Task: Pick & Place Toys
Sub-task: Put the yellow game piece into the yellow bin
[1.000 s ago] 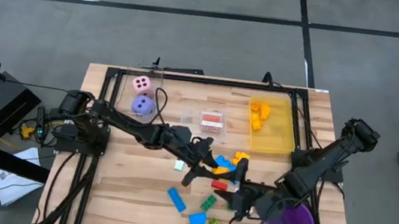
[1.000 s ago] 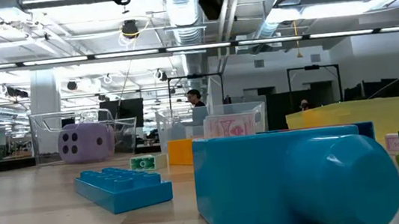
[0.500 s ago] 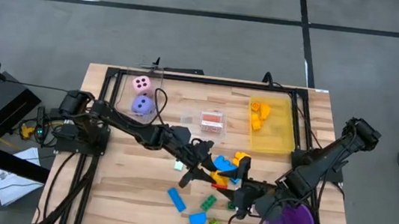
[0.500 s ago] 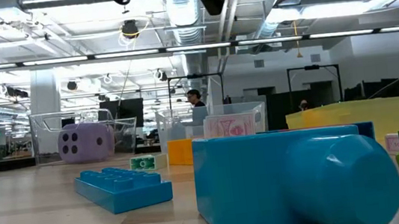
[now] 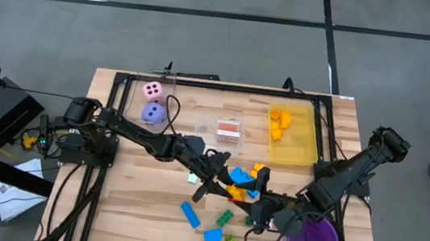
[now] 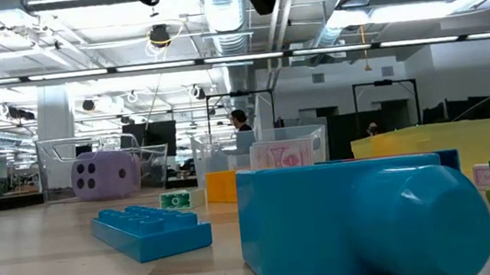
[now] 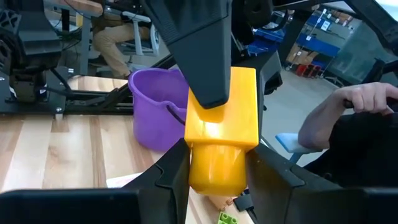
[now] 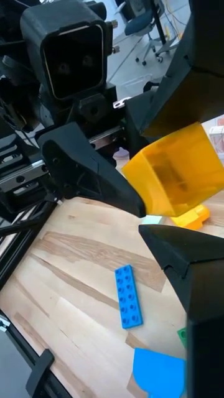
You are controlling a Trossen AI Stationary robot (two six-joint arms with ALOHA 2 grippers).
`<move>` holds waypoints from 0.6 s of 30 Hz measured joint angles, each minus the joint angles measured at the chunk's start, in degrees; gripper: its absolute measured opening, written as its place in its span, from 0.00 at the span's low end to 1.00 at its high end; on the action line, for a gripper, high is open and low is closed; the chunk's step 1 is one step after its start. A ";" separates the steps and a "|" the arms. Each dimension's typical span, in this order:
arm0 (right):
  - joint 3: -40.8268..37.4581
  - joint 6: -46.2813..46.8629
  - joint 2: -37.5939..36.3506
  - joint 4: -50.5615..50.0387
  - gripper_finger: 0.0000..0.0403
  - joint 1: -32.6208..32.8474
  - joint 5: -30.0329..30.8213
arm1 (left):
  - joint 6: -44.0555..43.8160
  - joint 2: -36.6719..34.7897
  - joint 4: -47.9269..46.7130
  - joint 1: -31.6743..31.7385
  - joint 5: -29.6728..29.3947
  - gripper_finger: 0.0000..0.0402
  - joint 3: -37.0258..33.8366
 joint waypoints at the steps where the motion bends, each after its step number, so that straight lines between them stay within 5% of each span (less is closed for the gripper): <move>1: 0.00 -0.02 0.01 0.00 0.58 0.00 -0.01 | -0.04 0.00 0.00 0.00 0.00 0.29 0.00; 8: 0.00 -0.81 0.01 -0.13 0.56 0.00 0.01 | -0.08 0.00 -0.01 0.00 1.01 0.29 0.00; 18: -0.04 -2.30 0.03 -0.50 0.34 0.09 -0.17 | -0.37 0.00 -0.20 -0.48 1.12 0.35 0.00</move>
